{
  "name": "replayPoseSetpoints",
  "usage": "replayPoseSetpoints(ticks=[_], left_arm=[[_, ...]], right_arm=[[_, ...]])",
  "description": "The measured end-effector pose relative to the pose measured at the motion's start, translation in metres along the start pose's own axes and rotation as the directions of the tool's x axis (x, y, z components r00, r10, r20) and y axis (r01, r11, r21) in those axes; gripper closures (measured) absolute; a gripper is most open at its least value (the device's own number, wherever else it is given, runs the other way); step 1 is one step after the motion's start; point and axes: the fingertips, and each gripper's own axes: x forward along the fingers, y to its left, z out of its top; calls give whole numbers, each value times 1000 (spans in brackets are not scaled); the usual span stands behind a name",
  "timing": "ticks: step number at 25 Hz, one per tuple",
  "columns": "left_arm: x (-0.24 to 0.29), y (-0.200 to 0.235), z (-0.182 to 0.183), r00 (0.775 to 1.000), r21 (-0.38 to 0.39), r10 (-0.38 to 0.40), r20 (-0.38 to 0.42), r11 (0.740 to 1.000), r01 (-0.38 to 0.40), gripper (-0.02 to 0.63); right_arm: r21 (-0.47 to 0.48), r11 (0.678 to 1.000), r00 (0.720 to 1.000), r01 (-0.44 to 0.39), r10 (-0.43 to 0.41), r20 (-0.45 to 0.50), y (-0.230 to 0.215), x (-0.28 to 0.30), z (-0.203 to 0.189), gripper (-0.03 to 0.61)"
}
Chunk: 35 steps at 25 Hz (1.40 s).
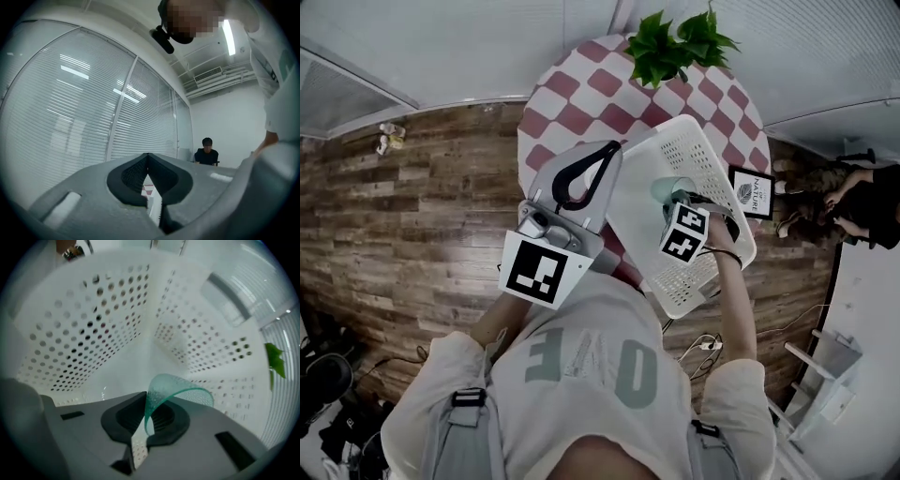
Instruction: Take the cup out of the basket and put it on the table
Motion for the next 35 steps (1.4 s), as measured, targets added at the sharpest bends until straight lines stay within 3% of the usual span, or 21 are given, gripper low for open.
replayPoseSetpoints(ticks=[3,6,10,15,19,22,24,27,31,35], left_arm=[[4,-12,11,999,14,-28,19,1000,27,609],[9,-25,21,998,25,-61,33,998,60,609],[20,-43,33,990,55,-131,51,990,128,609],[32,-71,51,975,103,-204,85,975,195,609],[31,-92,63,949,121,-293,118,953,279,609],[33,-105,64,939,118,-324,117,943,311,609],[35,-112,64,932,117,-345,114,936,332,609],[34,-118,65,923,114,-366,117,928,354,609],[31,-118,68,921,93,-370,123,928,361,609],[27,-117,69,921,90,-370,122,928,361,609]], right_arm=[[150,982,973,113,-140,183,-31,-60,17,557],[319,924,876,210,-322,358,-55,-137,29,557],[533,789,676,308,-575,461,-70,-229,26,557],[702,593,421,395,-796,435,-60,-308,7,557],[889,386,204,245,-917,342,-29,-342,-2,557],[946,302,81,118,-953,293,-11,-356,-12,557],[968,246,40,53,-969,245,-1,-358,-19,557],[980,198,37,-19,-979,198,10,-354,-23,557],[982,188,58,-18,-980,189,18,-351,-21,557],[981,193,42,-6,-980,193,20,-359,-18,557]])
